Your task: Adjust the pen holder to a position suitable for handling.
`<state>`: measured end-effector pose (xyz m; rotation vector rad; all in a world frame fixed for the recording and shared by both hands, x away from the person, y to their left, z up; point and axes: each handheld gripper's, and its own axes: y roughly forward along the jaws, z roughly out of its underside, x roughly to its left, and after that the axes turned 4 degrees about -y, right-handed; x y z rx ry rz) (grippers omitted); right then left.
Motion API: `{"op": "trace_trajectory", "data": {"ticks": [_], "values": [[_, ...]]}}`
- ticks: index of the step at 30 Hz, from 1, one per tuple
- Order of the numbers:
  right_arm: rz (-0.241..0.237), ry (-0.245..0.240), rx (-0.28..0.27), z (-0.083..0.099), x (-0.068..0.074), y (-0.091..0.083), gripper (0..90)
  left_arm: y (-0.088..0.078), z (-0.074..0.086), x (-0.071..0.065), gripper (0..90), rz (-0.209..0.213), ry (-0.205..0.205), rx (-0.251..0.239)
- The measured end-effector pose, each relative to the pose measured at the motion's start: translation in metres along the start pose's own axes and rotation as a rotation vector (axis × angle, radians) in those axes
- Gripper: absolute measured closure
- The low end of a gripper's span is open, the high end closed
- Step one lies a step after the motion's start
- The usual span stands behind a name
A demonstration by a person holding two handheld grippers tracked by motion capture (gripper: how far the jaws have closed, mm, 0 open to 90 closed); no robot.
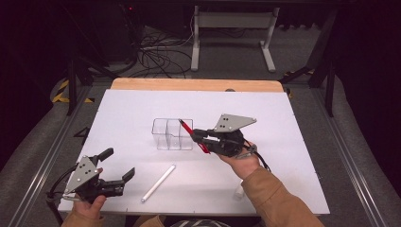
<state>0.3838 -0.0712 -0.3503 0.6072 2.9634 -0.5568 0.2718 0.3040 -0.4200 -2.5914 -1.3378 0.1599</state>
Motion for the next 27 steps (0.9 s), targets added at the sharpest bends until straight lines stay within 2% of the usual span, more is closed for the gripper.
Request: {"op": "trace_trajectory", "data": {"ticks": [5,9,15,22,24,27], "values": [[0.003,0.041,-0.078,-0.001,-0.005,-0.001,79.6,0.000,0.000,0.000,5.5,-0.001,0.001,0.002],[0.032,0.040,-0.149,-0.003,-0.008,-0.003,79.6,0.000,0.000,0.001,5.6,-0.001,-0.001,0.002],[0.047,0.029,-0.206,-0.003,-0.009,0.000,79.6,0.000,0.000,0.001,5.6,-0.001,-0.004,0.003],[0.095,0.007,-0.227,-0.004,-0.008,0.005,79.5,0.000,0.000,0.001,5.6,-0.001,-0.003,0.001],[0.116,0.030,-0.226,-0.004,-0.009,0.007,79.5,0.000,0.000,0.001,5.7,0.000,-0.004,0.001],[0.127,0.039,-0.232,-0.003,-0.010,0.007,79.5,0.000,0.000,0.001,5.7,0.000,-0.005,0.000]]}}
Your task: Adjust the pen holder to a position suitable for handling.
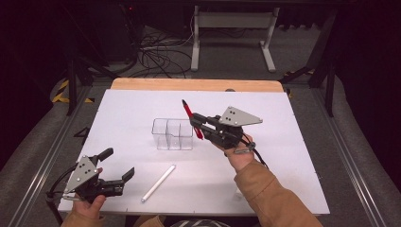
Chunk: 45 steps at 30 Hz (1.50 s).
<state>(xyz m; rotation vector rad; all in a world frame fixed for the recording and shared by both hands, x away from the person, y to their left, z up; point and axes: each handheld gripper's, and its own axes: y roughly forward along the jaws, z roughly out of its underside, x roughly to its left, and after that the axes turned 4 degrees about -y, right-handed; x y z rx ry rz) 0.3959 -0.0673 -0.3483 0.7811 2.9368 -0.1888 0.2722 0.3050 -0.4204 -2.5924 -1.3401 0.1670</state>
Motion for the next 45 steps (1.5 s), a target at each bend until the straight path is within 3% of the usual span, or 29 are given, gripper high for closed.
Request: {"op": "trace_trajectory", "data": {"ticks": [20,39,45], "values": [[0.039,-0.005,-0.008,-0.004,-0.001,0.014,79.5,0.000,0.000,0.001,5.7,-0.002,0.000,0.001],[0.018,-0.010,-0.005,-0.002,0.003,0.058,79.5,0.000,0.001,0.002,5.7,0.005,-0.005,0.002],[0.013,0.012,-0.010,0.002,0.004,0.069,79.4,0.000,0.001,0.002,5.7,0.008,-0.016,0.000]]}}
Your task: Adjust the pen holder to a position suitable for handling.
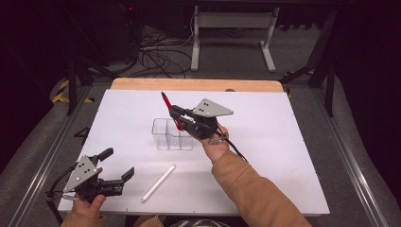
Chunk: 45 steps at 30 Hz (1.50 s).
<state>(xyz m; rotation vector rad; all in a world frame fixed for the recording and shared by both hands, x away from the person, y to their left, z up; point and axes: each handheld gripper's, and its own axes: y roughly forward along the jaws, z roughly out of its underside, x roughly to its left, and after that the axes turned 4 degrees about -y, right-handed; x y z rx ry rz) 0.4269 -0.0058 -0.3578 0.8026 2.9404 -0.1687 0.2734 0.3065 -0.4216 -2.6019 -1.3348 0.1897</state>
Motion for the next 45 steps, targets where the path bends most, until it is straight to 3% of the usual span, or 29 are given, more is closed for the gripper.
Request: {"op": "trace_trajectory", "data": {"ticks": [33,45], "values": [[-0.024,0.032,-0.024,0.011,0.010,0.053,79.3,0.001,0.001,0.002,5.9,0.008,-0.005,0.009],[-0.022,0.014,0.018,0.016,0.015,0.064,79.2,0.003,0.002,0.003,5.9,0.014,-0.004,0.016]]}}
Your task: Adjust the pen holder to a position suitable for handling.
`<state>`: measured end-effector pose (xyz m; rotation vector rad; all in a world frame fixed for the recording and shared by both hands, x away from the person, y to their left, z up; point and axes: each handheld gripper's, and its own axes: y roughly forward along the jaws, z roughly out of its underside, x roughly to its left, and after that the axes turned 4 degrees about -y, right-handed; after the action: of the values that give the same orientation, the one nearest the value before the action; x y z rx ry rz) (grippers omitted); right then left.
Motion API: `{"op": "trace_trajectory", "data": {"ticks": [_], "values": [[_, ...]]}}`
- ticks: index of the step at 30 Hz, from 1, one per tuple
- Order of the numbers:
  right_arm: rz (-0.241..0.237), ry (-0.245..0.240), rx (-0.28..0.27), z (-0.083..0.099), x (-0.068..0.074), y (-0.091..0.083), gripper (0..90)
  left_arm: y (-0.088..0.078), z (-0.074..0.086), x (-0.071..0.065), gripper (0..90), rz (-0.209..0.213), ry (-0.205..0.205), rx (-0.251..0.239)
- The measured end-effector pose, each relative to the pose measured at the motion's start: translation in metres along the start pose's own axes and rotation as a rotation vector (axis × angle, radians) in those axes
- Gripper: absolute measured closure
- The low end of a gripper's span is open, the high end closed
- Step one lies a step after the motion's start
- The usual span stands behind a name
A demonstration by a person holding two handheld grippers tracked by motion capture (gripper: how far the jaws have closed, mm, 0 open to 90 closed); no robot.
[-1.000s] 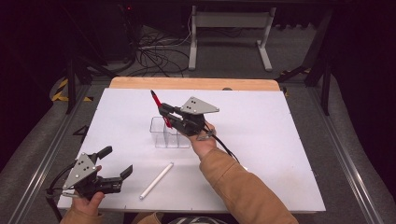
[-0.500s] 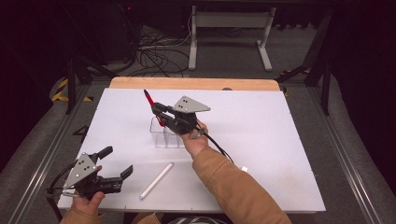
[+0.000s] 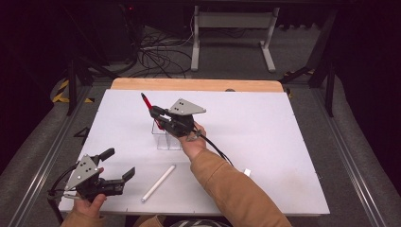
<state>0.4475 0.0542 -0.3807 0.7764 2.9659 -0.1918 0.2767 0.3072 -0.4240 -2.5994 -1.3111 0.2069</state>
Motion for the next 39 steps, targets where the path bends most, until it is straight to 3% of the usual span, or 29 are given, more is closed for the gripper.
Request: {"op": "trace_trajectory", "data": {"ticks": [12,28,39], "values": [[-0.006,-0.002,0.035,0.001,0.000,-0.002,79.0,0.001,0.000,0.000,5.9,0.004,-0.005,-0.001],[0.004,-0.024,0.145,0.006,-0.002,-0.013,79.0,0.001,0.000,0.000,5.9,0.005,-0.005,-0.002],[-0.014,-0.005,0.224,0.014,-0.006,-0.014,78.8,0.001,0.000,0.000,5.9,0.005,-0.008,0.002]]}}
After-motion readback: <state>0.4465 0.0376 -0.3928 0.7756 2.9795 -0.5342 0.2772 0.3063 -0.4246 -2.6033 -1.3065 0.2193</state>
